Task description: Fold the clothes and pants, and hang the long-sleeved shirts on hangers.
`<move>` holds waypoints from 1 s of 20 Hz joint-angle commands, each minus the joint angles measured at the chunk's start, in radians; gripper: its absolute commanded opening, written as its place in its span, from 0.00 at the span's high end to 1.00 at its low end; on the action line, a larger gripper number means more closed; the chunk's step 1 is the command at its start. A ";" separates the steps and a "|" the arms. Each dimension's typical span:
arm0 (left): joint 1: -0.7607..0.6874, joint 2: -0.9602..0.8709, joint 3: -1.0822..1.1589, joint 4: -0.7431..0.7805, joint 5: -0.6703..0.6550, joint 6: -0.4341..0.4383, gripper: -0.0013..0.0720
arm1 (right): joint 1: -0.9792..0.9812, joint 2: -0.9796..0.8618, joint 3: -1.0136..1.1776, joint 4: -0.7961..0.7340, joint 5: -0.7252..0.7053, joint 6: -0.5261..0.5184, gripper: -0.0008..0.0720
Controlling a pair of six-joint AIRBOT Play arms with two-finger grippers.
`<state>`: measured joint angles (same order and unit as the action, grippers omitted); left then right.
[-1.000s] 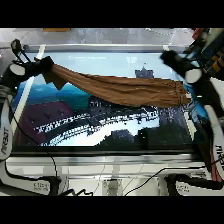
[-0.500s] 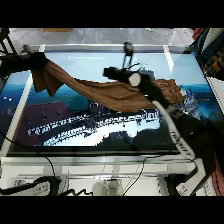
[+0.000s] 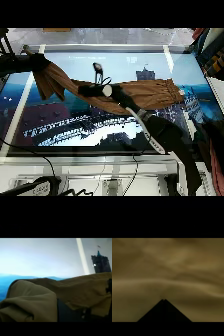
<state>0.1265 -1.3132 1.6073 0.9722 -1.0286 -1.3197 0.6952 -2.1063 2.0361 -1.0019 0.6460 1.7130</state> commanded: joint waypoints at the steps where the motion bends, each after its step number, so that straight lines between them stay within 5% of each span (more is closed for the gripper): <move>1: -0.003 -0.004 0.000 0.000 0.018 0.001 0.97 | 0.077 -0.032 0.016 -0.005 0.055 -0.006 0.96; 8: -0.049 -0.144 -0.002 -0.008 0.010 0.000 0.97 | -0.006 0.022 0.016 -0.185 0.170 -0.006 0.96; 20: -0.514 -0.414 -0.002 -0.008 -0.001 0.001 0.95 | -0.369 0.265 0.016 -0.257 0.233 -0.006 0.95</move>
<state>-0.2951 -1.6836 1.6062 0.9634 -1.0302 -1.3193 0.3813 -1.8751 2.0521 -1.2514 0.8711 1.7065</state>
